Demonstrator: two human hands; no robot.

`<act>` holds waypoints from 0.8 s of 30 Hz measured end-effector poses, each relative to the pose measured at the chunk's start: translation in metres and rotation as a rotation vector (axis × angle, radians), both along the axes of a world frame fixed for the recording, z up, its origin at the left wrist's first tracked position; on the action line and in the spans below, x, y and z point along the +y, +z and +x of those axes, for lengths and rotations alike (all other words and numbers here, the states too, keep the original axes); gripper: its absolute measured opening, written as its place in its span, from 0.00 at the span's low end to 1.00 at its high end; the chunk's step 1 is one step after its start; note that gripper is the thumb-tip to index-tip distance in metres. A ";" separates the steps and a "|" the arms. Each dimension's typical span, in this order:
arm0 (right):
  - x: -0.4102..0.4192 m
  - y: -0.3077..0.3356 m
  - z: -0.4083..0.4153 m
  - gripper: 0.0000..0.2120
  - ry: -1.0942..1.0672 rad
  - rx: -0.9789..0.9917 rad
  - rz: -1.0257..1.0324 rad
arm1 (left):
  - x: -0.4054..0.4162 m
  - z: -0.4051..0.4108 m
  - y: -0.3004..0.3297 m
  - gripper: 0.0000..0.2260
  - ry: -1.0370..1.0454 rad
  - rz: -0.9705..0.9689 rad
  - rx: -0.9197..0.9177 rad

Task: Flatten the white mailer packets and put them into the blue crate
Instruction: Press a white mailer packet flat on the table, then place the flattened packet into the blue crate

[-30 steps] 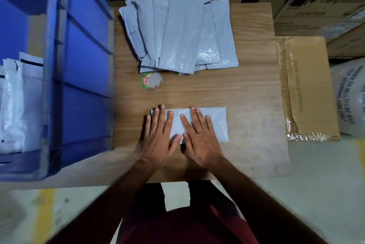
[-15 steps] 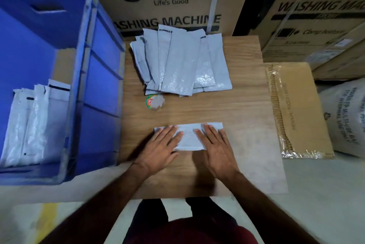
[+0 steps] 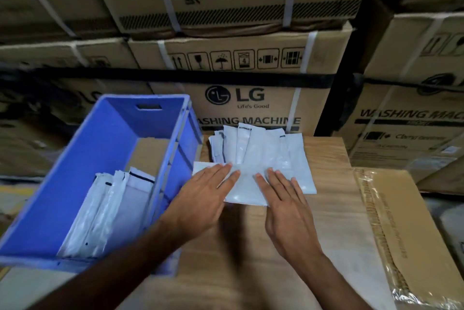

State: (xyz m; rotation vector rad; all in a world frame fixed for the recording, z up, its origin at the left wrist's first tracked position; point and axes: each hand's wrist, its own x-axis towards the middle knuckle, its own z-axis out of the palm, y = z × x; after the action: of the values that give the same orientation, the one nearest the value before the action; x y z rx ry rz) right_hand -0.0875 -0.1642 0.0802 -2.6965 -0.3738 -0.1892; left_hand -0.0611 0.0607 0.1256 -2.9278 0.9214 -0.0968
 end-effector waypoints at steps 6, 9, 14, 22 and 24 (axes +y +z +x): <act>0.100 0.041 0.013 0.33 0.017 -0.070 0.042 | 0.102 0.013 0.036 0.27 -0.009 -0.009 -0.072; 0.169 0.053 0.011 0.32 0.019 -0.061 0.035 | 0.171 0.019 0.042 0.28 -0.009 0.013 -0.098; 0.292 0.061 -0.006 0.35 -0.016 0.008 0.045 | 0.287 0.040 0.048 0.36 -0.047 0.128 -0.065; 0.410 0.009 -0.013 0.42 -0.171 0.382 -0.024 | 0.345 0.107 0.014 0.31 -0.406 0.465 0.048; 0.417 -0.004 -0.011 0.41 -0.212 0.476 -0.021 | 0.336 0.121 -0.006 0.31 -0.464 0.528 0.132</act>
State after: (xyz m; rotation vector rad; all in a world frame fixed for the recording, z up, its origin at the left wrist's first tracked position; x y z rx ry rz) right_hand -0.0989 0.2529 0.0760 -2.6838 0.0538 0.3938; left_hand 0.0597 0.3962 0.1200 -2.2223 1.3799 0.2755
